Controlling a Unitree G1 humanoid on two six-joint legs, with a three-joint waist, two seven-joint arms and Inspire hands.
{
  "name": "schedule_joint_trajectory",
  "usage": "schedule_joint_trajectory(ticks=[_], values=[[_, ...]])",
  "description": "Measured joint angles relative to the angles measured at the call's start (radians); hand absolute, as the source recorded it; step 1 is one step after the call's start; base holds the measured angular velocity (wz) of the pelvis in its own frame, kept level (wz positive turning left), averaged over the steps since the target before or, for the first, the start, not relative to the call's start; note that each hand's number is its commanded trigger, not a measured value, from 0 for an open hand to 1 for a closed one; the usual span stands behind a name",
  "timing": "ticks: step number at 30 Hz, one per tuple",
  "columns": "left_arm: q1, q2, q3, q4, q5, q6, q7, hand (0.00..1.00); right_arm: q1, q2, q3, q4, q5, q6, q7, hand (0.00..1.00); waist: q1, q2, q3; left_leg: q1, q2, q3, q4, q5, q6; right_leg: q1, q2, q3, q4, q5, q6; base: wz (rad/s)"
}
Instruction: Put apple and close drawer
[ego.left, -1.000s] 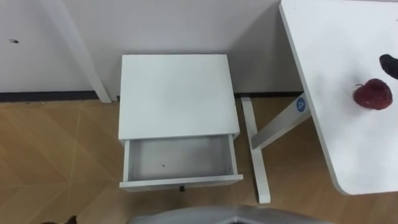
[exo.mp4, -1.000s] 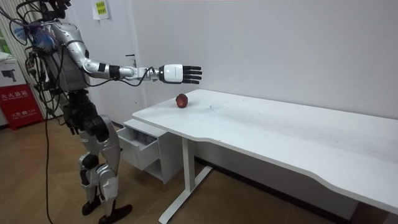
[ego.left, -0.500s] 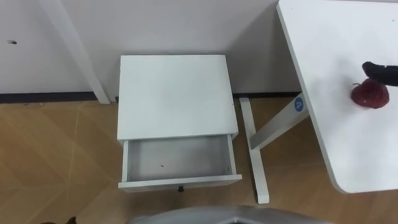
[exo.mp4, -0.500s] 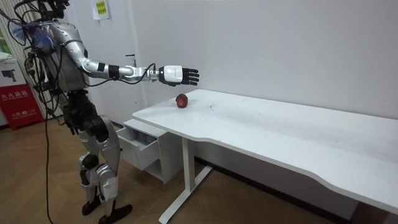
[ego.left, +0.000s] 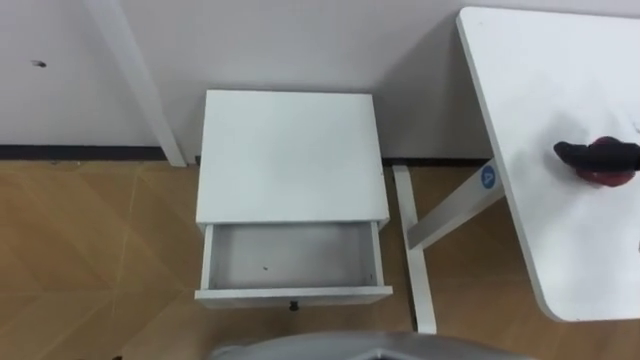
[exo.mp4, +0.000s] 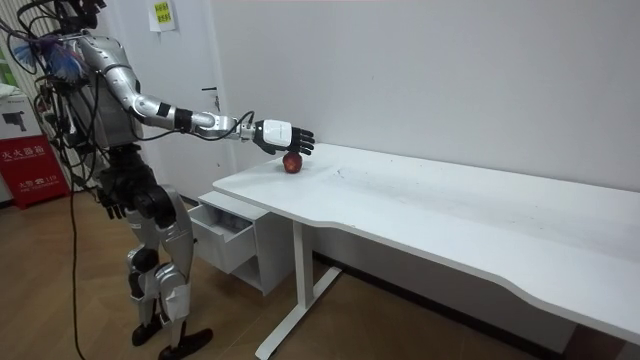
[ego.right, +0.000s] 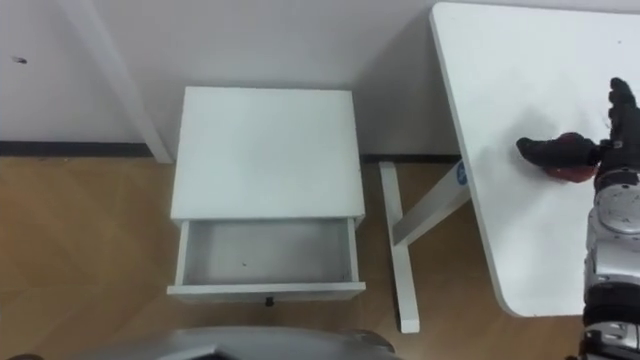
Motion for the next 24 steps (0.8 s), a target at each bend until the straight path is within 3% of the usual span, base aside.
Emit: schedule_joint_trajectory(ticks=[18,19,20,21,24], values=[[-0.001,0.0,0.004,0.0,0.017,0.001,0.0,0.0,0.024,0.0,0.01,0.047,-0.102,0.0,0.022,0.0,0.004,-0.003,-0.0024,0.0,0.0,0.001,0.003,0.0,0.0,0.001,0.0,0.002,0.0,0.0,0.0,0.0],[-0.001,0.0,0.004,0.0,0.021,0.001,0.0,0.0,0.024,0.0,0.01,0.047,-0.108,0.0,0.024,0.06,0.004,-0.002,-0.0025,0.0,0.0,0.002,0.003,0.0,0.0,0.001,0.0,0.002,0.0,0.0,0.0,0.0],[-0.001,0.0,0.004,0.0,0.022,0.001,0.0,0.0,0.024,0.0,0.01,0.047,-0.114,-0.001,0.027,0.88,0.004,-0.002,-0.0025,0.0,0.0,0.002,0.003,0.0,0.0,0.001,0.0,0.002,0.0,0.0,0.0,0.0],[-0.001,0.0,0.004,0.0,0.022,0.001,0.0,0.0,0.024,0.0,0.01,0.047,-0.116,-0.001,0.028,1.0,0.004,-0.002,-0.0027,0.0,0.0,0.002,0.003,0.0,0.0,0.001,0.0,0.002,0.0,0.0,0.0,0.0],[-0.001,0.0,0.004,0.0,0.022,0.001,-0.002,0.0,0.025,0.0,0.01,0.047,-0.124,-0.001,0.031,1.0,0.003,-0.001,-0.0026,0.0,0.0,0.002,0.003,0.0,0.0,0.001,0.0,0.003,0.0,0.0,0.0,0.0]])
